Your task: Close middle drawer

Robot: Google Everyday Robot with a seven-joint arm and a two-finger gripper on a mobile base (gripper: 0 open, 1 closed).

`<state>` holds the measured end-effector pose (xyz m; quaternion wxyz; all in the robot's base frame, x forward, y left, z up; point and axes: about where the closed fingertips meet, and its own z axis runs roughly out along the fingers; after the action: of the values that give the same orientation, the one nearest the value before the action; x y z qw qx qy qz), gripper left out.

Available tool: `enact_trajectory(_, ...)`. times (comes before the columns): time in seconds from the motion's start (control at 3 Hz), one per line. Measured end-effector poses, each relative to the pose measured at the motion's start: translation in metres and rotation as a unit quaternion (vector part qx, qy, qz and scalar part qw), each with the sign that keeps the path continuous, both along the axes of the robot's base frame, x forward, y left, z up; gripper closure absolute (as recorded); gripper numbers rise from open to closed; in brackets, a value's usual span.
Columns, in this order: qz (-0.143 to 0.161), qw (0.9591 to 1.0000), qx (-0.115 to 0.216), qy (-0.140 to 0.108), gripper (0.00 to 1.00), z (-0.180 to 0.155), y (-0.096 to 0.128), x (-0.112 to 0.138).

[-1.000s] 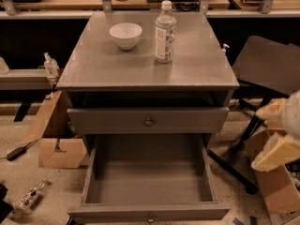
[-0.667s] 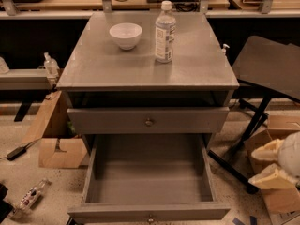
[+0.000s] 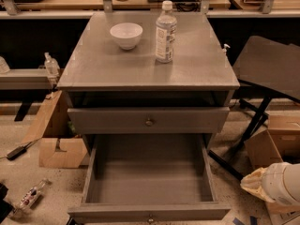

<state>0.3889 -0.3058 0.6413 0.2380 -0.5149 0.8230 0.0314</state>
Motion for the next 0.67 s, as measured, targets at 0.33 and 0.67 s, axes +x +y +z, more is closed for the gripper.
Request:
enact_trajectory(0.33,-0.003,1.0000,-0.001,-0.006,1.00,0.000,-0.001,0.004)
enact_trajectory(0.67,-0.008,0.9995,0.028,0.008,1.00,-0.034,0.010,-0.005)
